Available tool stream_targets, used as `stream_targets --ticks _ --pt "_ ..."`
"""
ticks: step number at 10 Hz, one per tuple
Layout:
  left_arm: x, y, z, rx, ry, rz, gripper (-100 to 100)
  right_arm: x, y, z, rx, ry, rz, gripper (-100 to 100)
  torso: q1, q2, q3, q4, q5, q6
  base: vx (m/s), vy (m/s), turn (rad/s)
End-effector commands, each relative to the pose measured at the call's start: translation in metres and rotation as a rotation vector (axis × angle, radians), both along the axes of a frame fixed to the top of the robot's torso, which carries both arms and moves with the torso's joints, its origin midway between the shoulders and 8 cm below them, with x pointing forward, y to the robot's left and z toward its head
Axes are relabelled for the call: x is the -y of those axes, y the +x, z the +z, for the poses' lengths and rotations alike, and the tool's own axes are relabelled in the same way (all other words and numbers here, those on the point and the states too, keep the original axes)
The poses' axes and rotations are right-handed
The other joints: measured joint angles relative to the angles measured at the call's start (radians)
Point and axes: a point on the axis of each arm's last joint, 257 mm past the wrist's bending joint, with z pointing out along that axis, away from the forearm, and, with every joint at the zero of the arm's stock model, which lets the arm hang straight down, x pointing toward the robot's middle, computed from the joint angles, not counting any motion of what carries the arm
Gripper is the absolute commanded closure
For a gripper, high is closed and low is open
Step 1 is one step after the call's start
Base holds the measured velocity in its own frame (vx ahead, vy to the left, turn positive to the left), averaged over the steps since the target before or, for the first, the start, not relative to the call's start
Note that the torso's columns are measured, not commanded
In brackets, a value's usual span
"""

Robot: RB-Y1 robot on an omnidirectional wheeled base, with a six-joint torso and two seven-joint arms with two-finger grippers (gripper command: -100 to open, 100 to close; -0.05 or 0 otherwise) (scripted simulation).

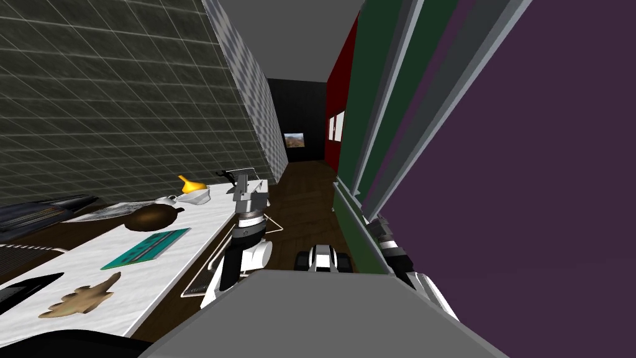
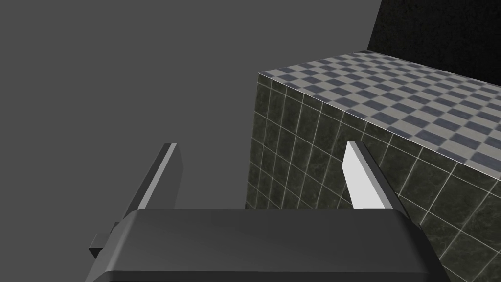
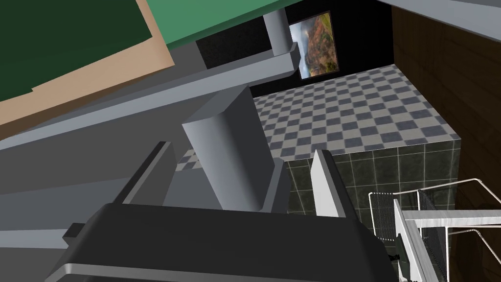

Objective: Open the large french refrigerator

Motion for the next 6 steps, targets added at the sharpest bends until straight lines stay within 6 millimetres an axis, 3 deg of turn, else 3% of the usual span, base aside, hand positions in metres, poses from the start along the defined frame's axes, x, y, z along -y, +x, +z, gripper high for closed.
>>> stream_targets --ticks 1,6 --pt "0.000 0.000 0.000 0.000 0.000 0.000 0 -0.019 -0.003 -0.007 -0.021 0.005 -0.015 100 0.000 0.000 0.001 -0.001 -0.001 0.000 -0.014 -0.089 -0.006" --pt "0.000 0.000 0.000 0.000 0.000 0.000 0 -0.060 -0.005 -0.004 -0.027 0.005 -0.009 100 0.002 0.004 0.002 0.000 0.000 0.003 -0.010 -0.079 0.005"
